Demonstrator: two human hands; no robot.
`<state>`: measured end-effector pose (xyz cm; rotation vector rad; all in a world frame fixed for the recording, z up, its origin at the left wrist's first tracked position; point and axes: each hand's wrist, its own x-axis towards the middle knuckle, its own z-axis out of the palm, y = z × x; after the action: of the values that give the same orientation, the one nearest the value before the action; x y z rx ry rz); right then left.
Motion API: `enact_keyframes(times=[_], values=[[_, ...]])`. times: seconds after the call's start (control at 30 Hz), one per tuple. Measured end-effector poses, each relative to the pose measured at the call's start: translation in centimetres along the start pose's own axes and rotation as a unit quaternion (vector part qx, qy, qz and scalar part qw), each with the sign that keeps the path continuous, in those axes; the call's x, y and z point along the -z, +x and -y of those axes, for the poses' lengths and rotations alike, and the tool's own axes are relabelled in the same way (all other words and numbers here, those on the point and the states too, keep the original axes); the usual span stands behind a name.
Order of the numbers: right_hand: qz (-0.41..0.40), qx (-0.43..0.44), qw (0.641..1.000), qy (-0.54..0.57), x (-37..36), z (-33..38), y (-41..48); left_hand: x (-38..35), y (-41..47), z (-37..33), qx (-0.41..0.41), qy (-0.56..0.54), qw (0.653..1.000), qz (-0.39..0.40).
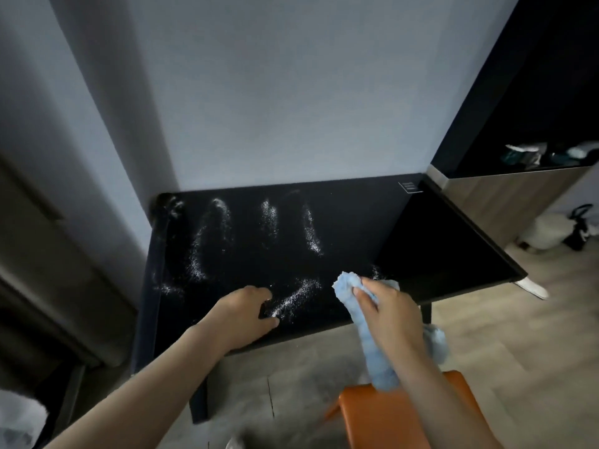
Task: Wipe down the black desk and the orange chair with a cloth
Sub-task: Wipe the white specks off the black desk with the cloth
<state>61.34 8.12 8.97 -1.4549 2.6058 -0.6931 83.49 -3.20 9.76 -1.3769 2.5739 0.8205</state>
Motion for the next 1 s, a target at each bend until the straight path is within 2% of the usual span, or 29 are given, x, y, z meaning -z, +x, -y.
enact_keyframes(times=[0.23,0.5,0.73,1.0], values=[[-0.008,-0.022,0.999,-0.026,-2.2,4.1,6.2,4.4,7.8,2.3,-0.046,0.007,0.998,0.044],[0.014,-0.018,0.999,-0.049,-4.4,3.0,12.8,5.7,14.7,4.1,-0.056,0.0,0.997,0.057],[0.043,0.013,0.998,-0.043,-6.8,0.0,22.4,5.6,22.8,3.3,-0.02,0.006,0.998,0.056],[0.071,0.049,0.996,-0.024,-9.9,-4.5,36.9,4.5,34.2,1.0,0.064,-0.003,0.995,0.07]])
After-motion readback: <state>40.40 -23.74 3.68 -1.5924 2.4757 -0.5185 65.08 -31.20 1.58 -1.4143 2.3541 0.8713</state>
